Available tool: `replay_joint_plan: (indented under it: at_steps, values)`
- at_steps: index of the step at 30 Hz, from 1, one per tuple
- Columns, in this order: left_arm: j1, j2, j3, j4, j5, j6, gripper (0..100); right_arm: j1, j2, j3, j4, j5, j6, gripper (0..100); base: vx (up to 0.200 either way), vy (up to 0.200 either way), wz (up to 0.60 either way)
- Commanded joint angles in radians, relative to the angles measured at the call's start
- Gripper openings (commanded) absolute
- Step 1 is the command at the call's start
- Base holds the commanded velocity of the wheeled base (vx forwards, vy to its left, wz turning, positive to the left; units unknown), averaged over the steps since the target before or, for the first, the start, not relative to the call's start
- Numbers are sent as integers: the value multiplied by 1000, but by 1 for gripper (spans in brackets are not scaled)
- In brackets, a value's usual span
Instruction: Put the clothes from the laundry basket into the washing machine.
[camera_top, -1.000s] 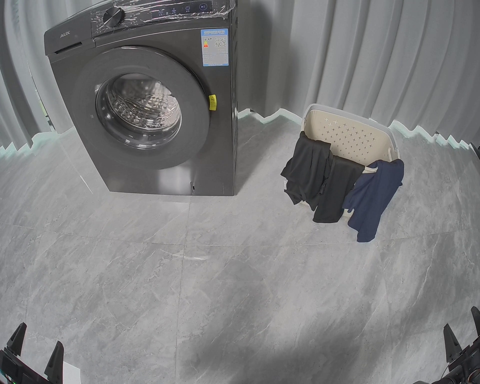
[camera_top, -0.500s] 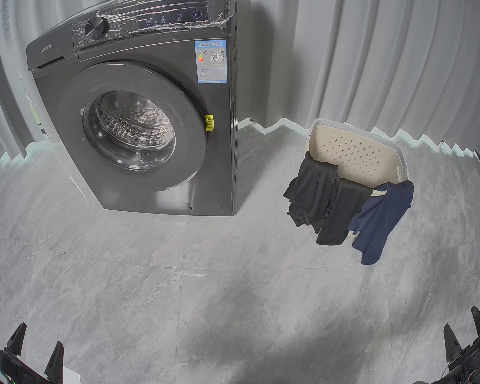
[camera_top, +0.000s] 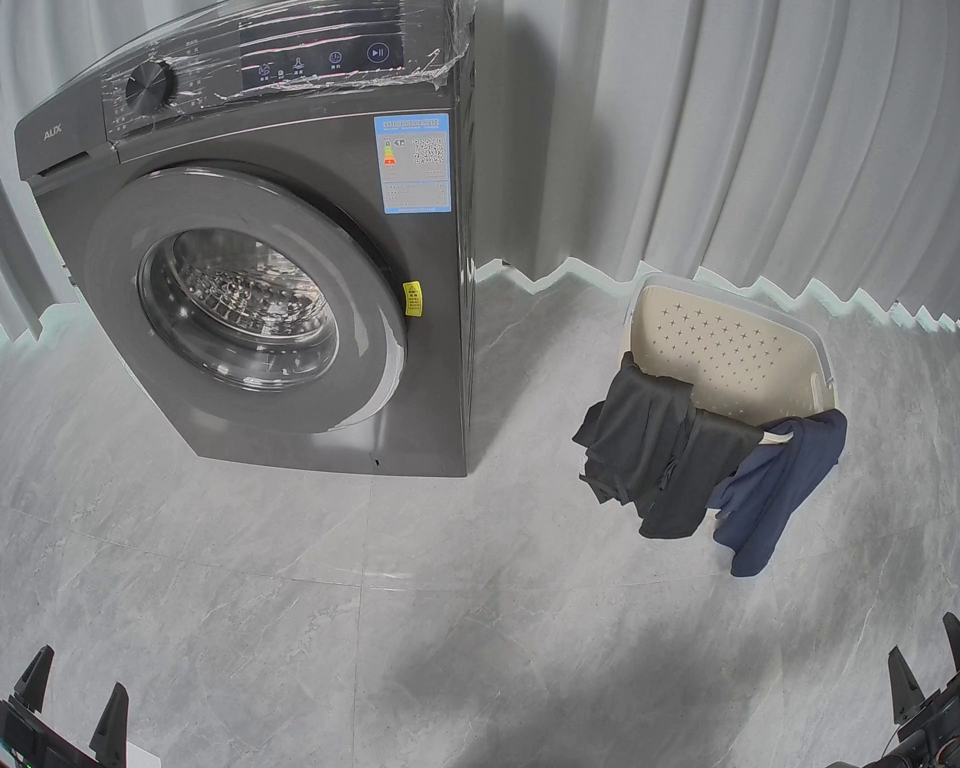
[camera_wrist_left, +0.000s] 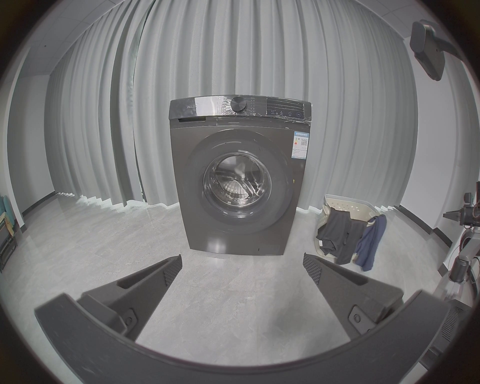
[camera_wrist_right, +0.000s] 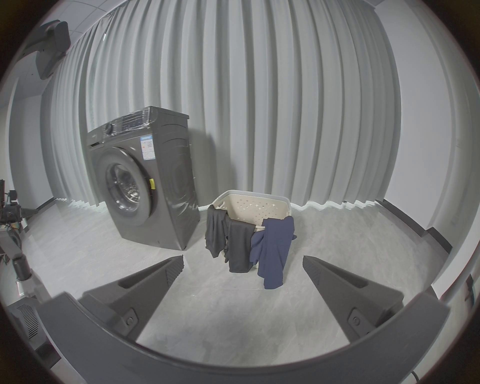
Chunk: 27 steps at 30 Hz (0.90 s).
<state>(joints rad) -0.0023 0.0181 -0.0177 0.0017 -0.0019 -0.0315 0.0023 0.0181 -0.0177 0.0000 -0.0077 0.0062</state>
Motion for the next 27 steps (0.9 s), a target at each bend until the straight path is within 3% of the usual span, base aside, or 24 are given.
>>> replay_joint_plan:
  at_steps: [1, 9, 27]
  values:
    - [-1, -15, 16, 0, 0, -1, 100, 1, -15, 18, 0, 0, 0, 100, 0, 0, 0]
    - [-1, -15, 16, -2, 2, 1, 100, 1, -15, 18, 0, 0, 0, 100, 0, 0, 0]
    - [-1, -15, 16, 0, 2, 1, 100, 1, -15, 18, 0, 0, 0, 100, 0, -200, 0]
